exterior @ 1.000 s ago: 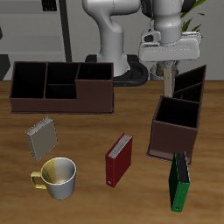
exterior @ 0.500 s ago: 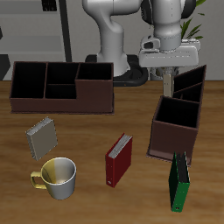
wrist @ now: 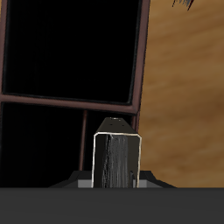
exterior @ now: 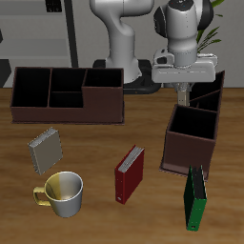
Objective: Place the left yellow book into the left desk caddy's front compartment
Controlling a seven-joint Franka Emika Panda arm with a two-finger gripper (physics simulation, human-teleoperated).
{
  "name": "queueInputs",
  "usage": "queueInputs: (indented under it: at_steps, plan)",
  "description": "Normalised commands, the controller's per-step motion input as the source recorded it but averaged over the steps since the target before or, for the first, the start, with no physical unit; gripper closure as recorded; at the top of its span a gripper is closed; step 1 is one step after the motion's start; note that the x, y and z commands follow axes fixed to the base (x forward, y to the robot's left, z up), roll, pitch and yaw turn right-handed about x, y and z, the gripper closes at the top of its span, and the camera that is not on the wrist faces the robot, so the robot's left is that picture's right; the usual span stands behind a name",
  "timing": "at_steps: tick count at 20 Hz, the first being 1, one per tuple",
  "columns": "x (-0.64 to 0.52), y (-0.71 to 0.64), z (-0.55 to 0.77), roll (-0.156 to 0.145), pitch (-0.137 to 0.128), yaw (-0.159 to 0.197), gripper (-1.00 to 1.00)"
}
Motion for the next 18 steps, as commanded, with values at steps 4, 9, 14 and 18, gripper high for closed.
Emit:
queueInputs:
  at_steps: [4, 9, 14, 18]
  plan:
    - [0.01, 0.11, -0.23, 0.024, 0.045, 0.001, 1.00]
    - [0.06, 0.01, -0.12, -0.013, 0.039, 0.007, 1.00]
    - [0.11, 0.07, -0.24, 0.015, 0.058, 0.017, 1.00]
    - [0.04, 0.00, -0.05, -0.004, 0.023, -0.003, -1.00]
